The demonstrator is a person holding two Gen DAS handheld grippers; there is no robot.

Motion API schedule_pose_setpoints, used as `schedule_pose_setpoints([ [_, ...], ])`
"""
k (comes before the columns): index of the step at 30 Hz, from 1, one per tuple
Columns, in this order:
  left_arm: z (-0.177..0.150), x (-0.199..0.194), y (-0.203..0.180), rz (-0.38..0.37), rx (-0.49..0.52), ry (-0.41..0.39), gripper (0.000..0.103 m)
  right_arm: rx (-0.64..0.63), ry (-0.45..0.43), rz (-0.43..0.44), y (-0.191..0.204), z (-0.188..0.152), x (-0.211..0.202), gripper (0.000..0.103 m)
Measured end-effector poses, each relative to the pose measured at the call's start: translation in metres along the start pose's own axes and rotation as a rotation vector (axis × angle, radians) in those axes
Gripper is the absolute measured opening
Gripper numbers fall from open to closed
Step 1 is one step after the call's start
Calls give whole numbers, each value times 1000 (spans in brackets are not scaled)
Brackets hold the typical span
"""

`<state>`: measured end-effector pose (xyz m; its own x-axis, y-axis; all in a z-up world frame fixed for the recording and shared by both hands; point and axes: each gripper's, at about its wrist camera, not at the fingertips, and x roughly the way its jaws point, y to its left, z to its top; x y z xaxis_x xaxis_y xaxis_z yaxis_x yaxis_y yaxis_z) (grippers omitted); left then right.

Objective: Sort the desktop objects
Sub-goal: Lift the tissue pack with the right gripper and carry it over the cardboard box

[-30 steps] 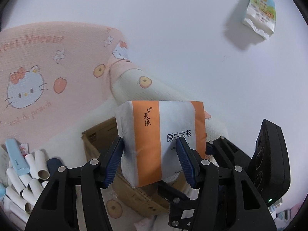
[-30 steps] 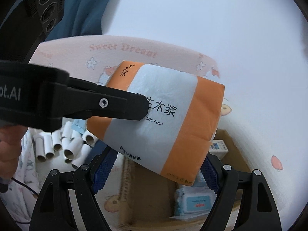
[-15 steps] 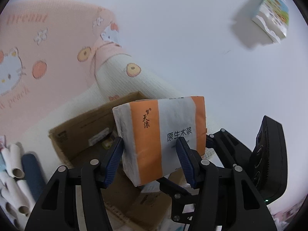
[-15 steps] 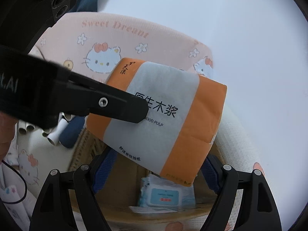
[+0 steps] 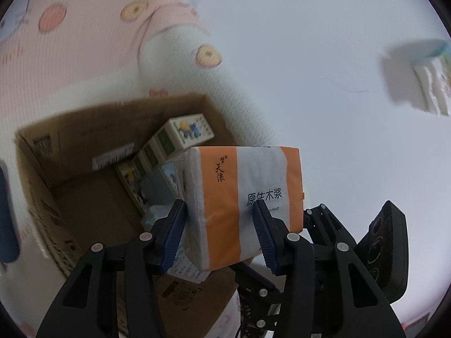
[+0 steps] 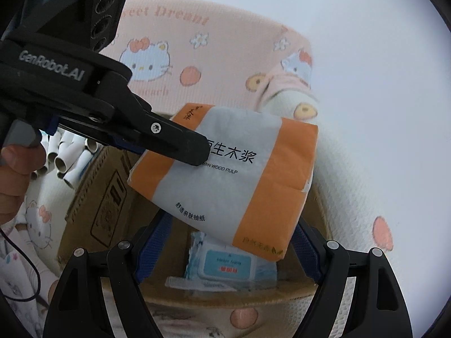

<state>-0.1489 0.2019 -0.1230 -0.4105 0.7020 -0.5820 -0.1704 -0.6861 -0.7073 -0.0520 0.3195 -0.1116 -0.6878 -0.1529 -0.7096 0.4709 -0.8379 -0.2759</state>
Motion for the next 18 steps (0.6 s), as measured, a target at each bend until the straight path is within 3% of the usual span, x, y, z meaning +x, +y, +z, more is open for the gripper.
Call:
schedule_pose_setpoints([
  [13, 5, 65, 13, 48, -156, 104, 52, 133, 373, 174, -46, -3, 67, 81],
  [18, 3, 76, 16, 67, -191, 97, 52, 126, 440, 174, -55, -1, 80, 81],
])
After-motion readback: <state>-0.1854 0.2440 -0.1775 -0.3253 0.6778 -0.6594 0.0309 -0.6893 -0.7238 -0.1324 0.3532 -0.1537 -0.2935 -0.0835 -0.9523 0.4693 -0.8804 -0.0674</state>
